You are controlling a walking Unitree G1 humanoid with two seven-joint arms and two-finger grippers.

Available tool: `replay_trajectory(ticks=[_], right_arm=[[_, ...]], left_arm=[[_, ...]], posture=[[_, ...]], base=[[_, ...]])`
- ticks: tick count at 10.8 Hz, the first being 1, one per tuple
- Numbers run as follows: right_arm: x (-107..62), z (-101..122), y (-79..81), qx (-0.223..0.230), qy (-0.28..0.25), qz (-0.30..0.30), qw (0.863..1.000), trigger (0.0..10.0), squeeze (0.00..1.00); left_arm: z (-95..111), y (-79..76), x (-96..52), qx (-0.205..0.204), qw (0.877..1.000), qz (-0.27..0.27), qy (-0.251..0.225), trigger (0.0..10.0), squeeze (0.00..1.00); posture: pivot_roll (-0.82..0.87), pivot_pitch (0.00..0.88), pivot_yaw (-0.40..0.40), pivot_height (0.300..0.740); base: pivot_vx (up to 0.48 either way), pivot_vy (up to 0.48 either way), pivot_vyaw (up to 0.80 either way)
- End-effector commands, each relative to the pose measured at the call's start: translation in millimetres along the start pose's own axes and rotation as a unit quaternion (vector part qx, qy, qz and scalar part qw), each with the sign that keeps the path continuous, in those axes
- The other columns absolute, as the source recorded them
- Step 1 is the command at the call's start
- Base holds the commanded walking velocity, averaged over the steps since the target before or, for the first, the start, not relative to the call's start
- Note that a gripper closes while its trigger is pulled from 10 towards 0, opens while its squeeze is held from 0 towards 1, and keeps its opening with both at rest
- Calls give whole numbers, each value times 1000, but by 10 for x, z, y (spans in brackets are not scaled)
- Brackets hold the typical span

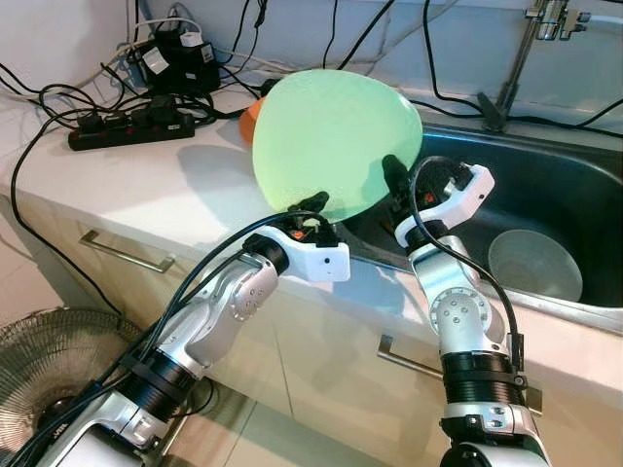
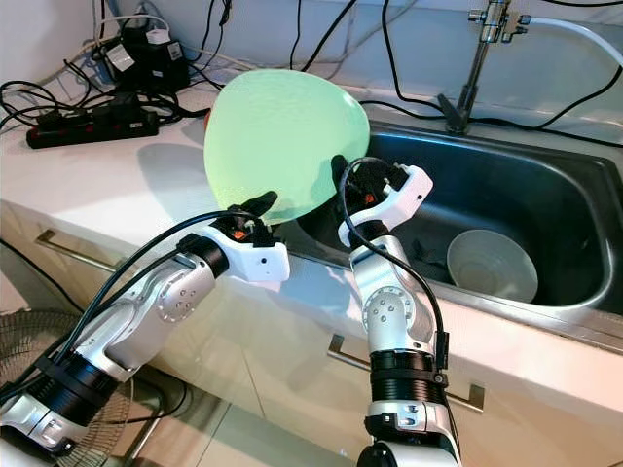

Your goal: Kitchen organization

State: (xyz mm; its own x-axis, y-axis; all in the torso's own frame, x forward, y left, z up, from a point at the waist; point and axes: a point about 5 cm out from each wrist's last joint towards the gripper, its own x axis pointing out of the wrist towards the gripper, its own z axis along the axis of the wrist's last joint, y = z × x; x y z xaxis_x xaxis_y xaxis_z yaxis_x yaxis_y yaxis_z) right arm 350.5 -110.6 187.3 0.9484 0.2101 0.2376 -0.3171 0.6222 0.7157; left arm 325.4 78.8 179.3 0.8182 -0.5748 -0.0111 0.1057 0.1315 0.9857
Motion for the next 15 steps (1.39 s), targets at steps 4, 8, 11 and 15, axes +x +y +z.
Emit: replay_trajectory(ticks=[4,8,11,15], right_arm=[[21,218,-150,13,-45,-45,998,0,0],[-13,521,-355,40,-103,-82,990,0,0],[-39,640,-448,41,-126,-97,987,0,0],[-39,562,-574,-30,-102,-127,986,10000,0]], left_arm=[[12,161,28,6,999,33,-6,10000,0],[4,179,28,8,999,40,-5,10000,0],[2,188,24,3,999,47,-5,10000,0],[-90,-41,-21,-227,971,70,26,10000,0]], posture=[[153,0,75,740],[151,0,75,740],[154,0,73,740],[159,0,72,740]], base=[[0,0,0],[0,0,0],[0,0,0],[0,0,0]])
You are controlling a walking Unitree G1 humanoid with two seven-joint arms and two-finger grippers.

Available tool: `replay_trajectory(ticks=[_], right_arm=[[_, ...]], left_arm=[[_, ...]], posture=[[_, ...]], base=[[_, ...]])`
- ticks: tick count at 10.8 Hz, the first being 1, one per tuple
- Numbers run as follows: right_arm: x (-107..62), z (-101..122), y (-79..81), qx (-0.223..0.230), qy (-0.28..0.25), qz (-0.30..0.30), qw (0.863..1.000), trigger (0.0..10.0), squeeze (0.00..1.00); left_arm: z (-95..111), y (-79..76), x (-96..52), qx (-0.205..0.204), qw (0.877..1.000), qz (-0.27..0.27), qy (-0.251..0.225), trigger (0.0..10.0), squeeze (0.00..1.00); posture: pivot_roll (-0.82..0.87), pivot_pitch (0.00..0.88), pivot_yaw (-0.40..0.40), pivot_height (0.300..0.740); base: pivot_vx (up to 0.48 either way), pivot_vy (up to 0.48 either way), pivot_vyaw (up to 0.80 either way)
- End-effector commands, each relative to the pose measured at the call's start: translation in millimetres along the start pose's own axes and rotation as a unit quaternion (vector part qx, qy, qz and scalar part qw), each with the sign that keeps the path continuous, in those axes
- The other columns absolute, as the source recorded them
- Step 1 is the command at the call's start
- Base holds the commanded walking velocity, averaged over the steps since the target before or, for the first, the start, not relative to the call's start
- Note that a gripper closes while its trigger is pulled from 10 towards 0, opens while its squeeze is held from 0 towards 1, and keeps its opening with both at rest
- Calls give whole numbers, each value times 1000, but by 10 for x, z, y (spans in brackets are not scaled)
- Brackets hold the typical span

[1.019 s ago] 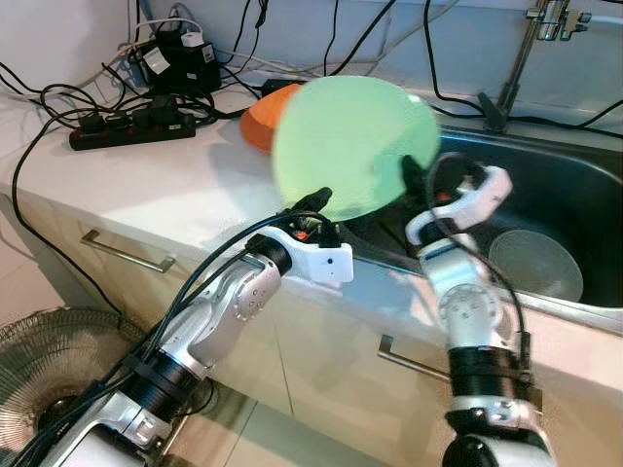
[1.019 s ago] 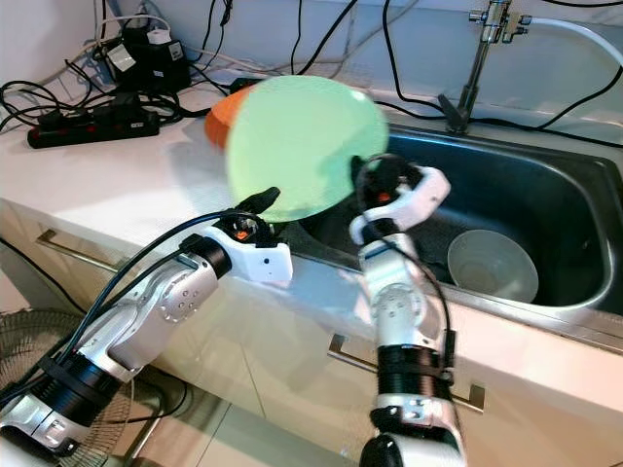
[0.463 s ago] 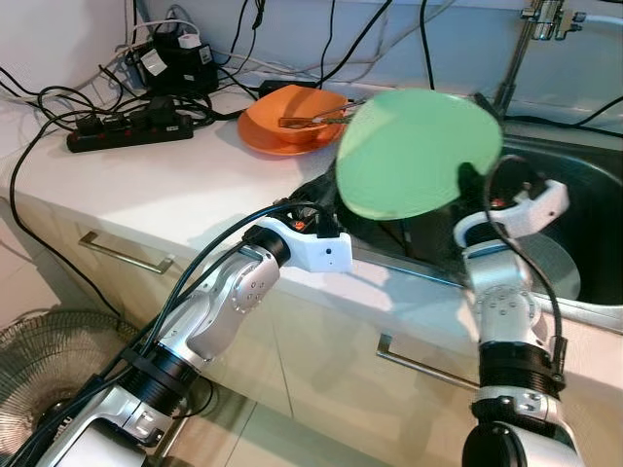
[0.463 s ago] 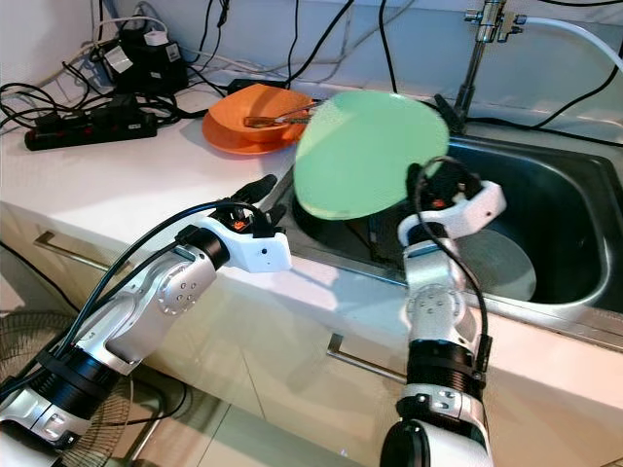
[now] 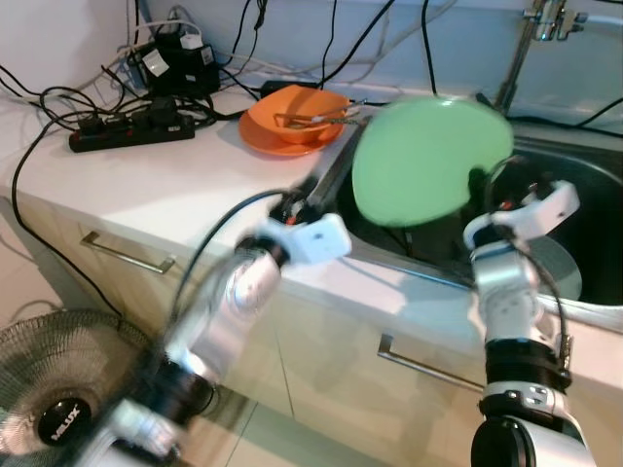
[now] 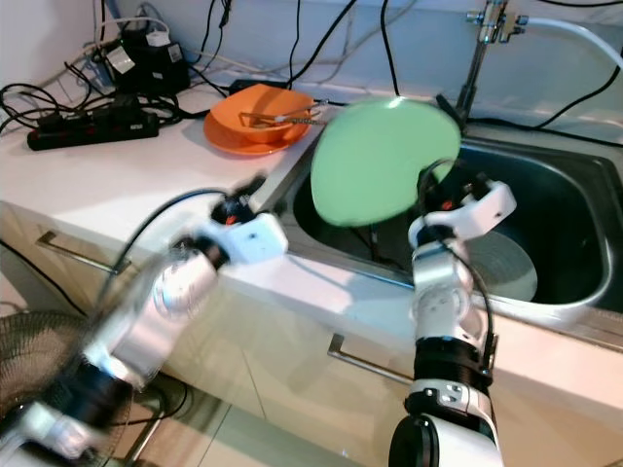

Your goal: Kitchen organization

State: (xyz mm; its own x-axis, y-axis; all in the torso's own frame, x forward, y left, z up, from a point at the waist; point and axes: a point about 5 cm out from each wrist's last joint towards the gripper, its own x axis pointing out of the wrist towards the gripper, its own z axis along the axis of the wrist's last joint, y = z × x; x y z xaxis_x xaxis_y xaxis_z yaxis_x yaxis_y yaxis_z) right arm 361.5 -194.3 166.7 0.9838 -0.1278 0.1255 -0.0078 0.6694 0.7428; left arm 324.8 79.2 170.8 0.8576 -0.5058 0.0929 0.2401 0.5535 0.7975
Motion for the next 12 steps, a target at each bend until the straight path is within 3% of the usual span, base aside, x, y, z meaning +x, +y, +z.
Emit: replay_trajectory(ticks=[1,2,4,6,9,12], right_arm=[[53,32,114,-16,-11,21,1000,10000,0],[72,10,69,-30,-8,8,999,10000,0],[124,-11,26,-67,-2,-4,998,10000,0],[141,-52,-26,-87,5,-22,996,10000,0],[196,-193,-13,-124,40,-17,991,10000,0],[327,-167,77,-168,63,-33,983,10000,0]], left_arm=[[-90,32,-24,-53,998,19,21,10000,0],[-136,-11,-43,-133,990,30,35,10000,0],[-192,-44,-66,-222,973,34,53,10000,0],[-215,-90,-82,-250,966,24,62,10000,0],[-188,-181,-90,-327,942,5,68,10000,0],[-168,-210,-97,-337,939,-3,73,10000,0]], posture=[[159,0,71,740],[162,0,70,740],[166,0,68,740],[158,0,73,740],[153,0,71,740],[149,0,70,740]], base=[[0,0,0],[0,0,0],[0,0,0],[0,0,0],[0,0,0],[0,0,0]])
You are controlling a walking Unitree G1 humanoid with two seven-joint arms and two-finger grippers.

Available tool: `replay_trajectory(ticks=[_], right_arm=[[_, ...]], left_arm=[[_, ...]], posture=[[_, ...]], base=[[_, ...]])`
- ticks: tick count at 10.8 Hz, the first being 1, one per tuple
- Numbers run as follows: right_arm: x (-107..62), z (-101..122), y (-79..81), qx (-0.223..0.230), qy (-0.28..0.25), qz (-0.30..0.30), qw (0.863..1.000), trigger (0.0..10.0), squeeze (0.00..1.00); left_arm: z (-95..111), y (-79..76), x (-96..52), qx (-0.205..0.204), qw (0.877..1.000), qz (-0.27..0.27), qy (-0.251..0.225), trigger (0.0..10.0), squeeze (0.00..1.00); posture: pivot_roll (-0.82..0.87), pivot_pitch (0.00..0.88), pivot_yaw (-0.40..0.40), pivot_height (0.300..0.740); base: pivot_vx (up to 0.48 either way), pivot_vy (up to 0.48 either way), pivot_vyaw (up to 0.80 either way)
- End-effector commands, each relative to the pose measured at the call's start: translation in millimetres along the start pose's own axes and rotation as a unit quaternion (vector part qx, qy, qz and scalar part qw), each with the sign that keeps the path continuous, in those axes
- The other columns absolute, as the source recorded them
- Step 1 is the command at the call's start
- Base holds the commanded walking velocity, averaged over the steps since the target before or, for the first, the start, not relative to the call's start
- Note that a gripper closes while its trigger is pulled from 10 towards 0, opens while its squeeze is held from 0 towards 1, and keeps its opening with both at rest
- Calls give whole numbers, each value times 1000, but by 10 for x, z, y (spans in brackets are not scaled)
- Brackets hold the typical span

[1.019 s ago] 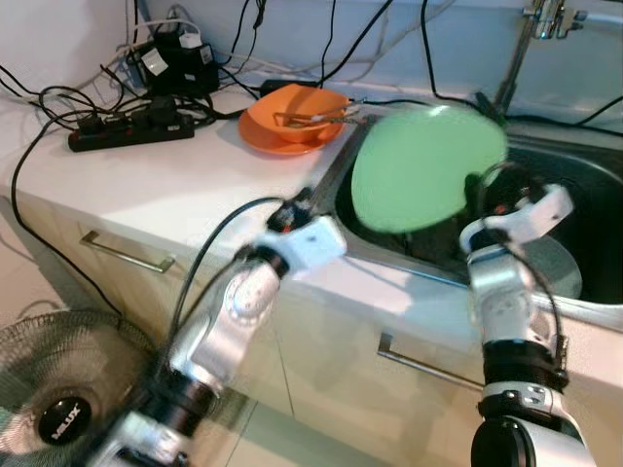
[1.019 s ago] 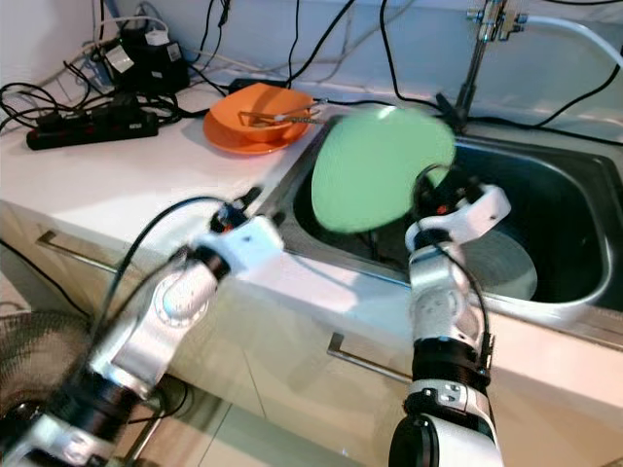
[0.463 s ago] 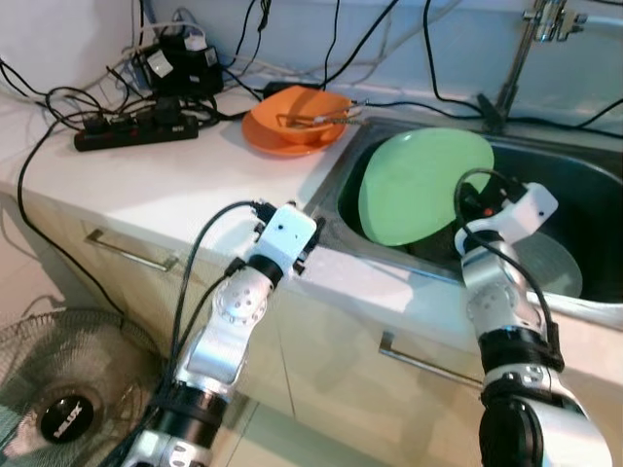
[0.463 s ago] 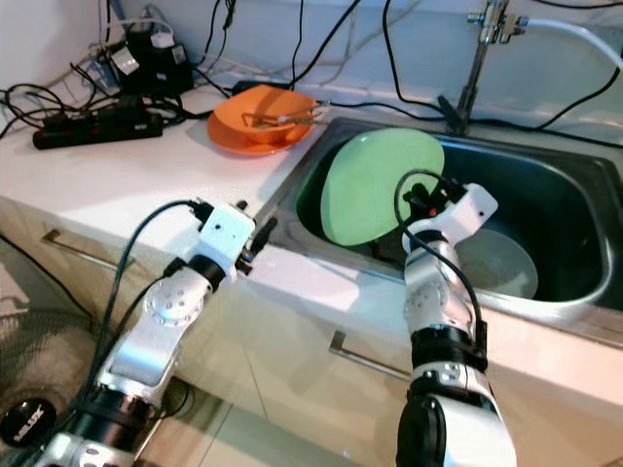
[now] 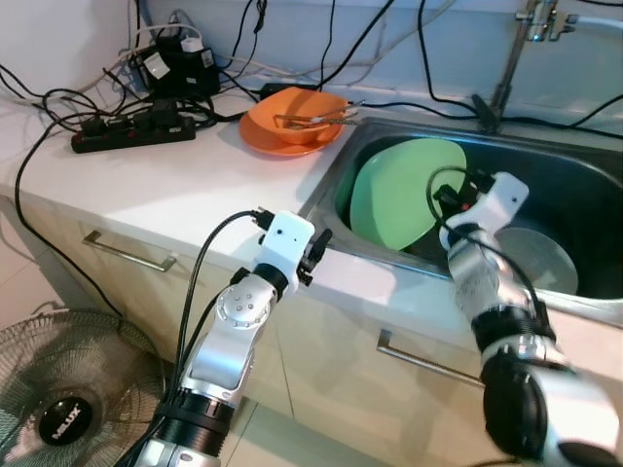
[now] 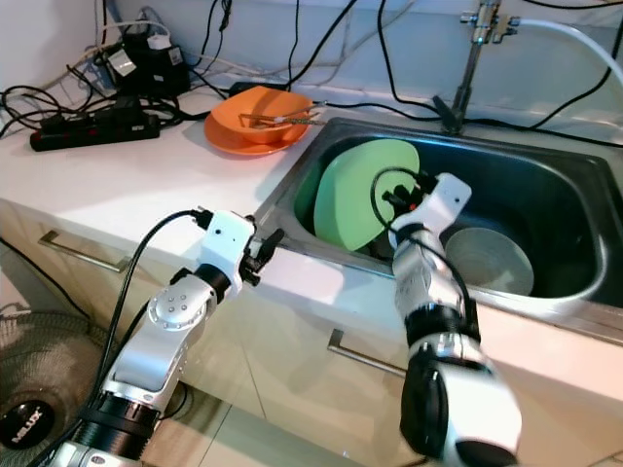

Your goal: Kitchen organization

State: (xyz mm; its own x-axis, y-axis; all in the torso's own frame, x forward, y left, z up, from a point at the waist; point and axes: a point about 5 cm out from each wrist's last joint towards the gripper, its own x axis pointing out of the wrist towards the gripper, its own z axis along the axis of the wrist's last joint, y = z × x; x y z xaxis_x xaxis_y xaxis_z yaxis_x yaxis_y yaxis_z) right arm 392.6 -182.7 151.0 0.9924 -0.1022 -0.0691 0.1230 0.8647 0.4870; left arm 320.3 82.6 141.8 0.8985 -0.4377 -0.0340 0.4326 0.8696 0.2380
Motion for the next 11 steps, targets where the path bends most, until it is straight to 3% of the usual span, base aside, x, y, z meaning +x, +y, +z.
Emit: replay_trajectory(ticks=[1,3,6,7,8,9,10,11], right_arm=[[74,180,135,-21,-21,10,1000,10000,0],[114,228,201,-29,-15,8,999,10000,0],[88,-9,164,-49,42,-19,998,10000,0],[80,-48,157,-49,50,-24,997,10000,396],[75,-75,162,-50,54,-24,997,10000,878],[71,-102,189,-55,58,-17,997,10000,800],[66,-127,207,-58,61,-11,996,10000,0],[63,-140,205,-58,63,-11,996,10000,0]], left_arm=[[20,-5,-14,-2,1000,-5,0,10000,0],[24,-6,-15,-4,1000,-4,3,10000,0],[12,-21,-20,-5,1000,-4,7,10000,0],[12,-22,-20,-4,1000,-3,8,10000,0],[11,-22,-21,-5,1000,-3,10,10000,0],[-12,-32,-30,-5,1000,-5,15,10000,0],[-24,-49,-37,-5,1000,-8,18,10000,0],[-26,-53,-38,-5,1000,-9,18,10000,0]], posture=[[153,0,66,740],[158,0,60,740],[170,0,54,740],[174,0,51,740],[175,0,50,740],[172,0,48,740],[172,0,46,740],[172,0,46,740]], base=[[0,0,0],[0,0,0],[0,0,0],[0,0,0],[0,0,0],[0,0,0],[0,0,0],[0,0,0]])
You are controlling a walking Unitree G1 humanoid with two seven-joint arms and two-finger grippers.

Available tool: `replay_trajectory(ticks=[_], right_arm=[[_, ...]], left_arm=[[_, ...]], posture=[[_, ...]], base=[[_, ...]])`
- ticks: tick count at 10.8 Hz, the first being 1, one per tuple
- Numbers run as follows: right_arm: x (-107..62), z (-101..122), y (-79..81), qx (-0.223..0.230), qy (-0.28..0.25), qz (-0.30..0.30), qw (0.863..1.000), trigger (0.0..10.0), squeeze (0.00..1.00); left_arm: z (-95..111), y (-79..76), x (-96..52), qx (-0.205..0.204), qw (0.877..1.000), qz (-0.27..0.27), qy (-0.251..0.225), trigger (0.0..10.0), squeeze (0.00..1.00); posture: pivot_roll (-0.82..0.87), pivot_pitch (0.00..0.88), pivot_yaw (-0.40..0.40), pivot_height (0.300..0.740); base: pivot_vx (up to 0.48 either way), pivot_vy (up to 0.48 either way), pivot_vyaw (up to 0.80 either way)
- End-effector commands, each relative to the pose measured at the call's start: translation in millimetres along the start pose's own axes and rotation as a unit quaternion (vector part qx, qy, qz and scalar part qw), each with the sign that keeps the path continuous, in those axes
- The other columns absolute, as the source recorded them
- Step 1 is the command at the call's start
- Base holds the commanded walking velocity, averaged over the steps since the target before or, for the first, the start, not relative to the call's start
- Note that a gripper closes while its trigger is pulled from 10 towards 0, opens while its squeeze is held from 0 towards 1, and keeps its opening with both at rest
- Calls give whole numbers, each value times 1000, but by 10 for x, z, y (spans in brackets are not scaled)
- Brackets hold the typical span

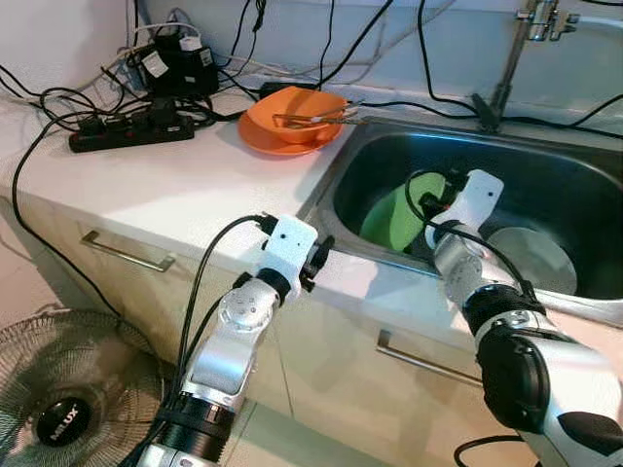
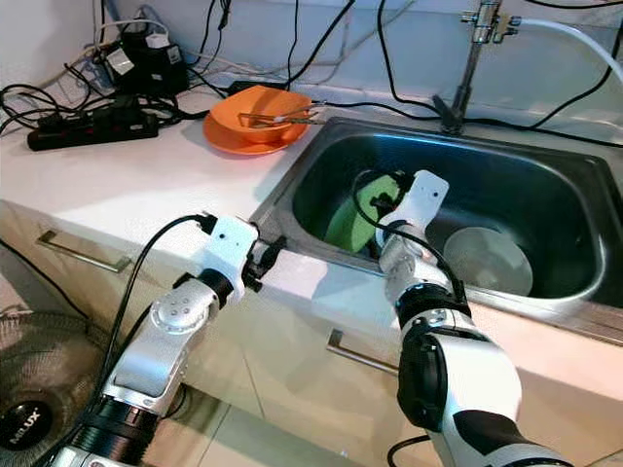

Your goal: Kitchen organization

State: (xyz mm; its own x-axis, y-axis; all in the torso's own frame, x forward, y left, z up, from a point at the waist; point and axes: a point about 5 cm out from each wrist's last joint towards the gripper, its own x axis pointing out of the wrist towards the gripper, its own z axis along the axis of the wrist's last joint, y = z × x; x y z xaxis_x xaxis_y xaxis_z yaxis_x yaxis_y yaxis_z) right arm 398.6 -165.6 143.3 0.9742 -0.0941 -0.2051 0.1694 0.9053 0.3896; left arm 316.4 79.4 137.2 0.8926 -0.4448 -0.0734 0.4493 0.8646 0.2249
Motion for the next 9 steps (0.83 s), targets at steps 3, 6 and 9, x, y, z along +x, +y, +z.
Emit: replay_trajectory(ticks=[3,6,9], right_arm=[[1,7,64,-43,-6,13,999,10000,784],[-3,39,-14,-168,-20,-6,986,10000,0],[-6,53,-10,-236,-32,-8,971,10000,0]], left_arm=[[-2,-4,-19,3,1000,-4,6,10000,0],[-25,-27,-14,9,1000,-13,14,10000,0],[-50,-49,-13,10,999,-22,24,10000,0]], posture=[[169,0,49,740],[165,0,52,740],[161,0,54,740]], base=[[0,0,0],[0,0,0],[0,0,0]])
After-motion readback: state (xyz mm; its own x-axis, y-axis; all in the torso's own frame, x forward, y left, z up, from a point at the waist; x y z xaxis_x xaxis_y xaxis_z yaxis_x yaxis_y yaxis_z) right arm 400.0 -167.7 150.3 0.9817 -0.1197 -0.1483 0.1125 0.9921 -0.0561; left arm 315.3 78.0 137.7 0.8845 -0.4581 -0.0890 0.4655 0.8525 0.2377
